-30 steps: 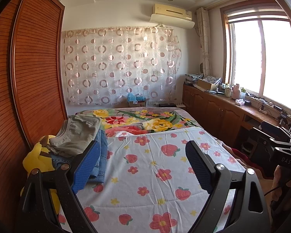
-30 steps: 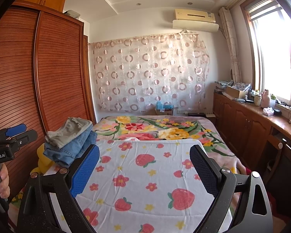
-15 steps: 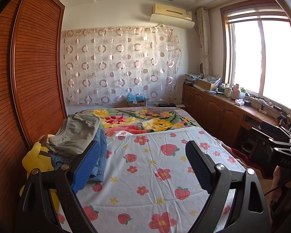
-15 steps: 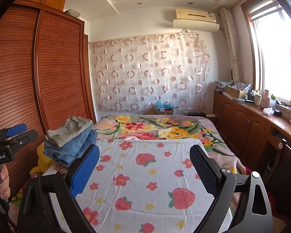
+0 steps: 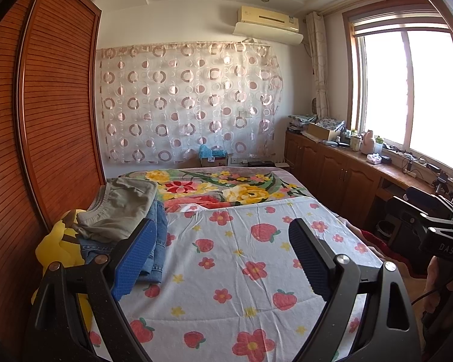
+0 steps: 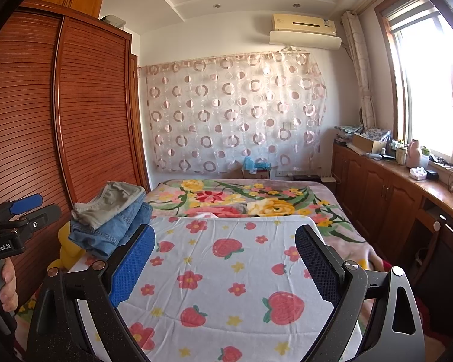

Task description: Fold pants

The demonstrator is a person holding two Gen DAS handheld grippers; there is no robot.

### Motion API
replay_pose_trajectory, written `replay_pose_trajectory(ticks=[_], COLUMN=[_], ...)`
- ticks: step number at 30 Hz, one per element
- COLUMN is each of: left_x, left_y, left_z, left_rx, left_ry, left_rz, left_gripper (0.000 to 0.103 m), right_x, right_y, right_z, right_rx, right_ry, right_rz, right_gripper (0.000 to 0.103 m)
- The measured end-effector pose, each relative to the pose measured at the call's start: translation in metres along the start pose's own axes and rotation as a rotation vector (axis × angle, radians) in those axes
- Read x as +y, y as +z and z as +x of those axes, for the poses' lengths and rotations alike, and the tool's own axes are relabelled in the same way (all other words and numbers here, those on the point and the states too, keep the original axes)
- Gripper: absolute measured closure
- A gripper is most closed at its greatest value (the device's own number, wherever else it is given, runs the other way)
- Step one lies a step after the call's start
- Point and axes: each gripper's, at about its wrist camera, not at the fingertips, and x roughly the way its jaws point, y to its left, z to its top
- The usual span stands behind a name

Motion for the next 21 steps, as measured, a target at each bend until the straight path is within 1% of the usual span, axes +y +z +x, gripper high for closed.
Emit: replay_pose_trajectory(ticks=[21], left_x=[0.0047], left_y=[-0.0021], left_z=[0.0006], left_rx=[-0.006], left_ry=[0.008], left_rz=[-0.006], left_gripper=[0.013], right_x=[-0.0017], right_y=[0.0006], right_z=[-0.0006], right_rx=[-0.002], right_ry=[-0.001], right_rz=[-0.002], right_gripper=[0.008])
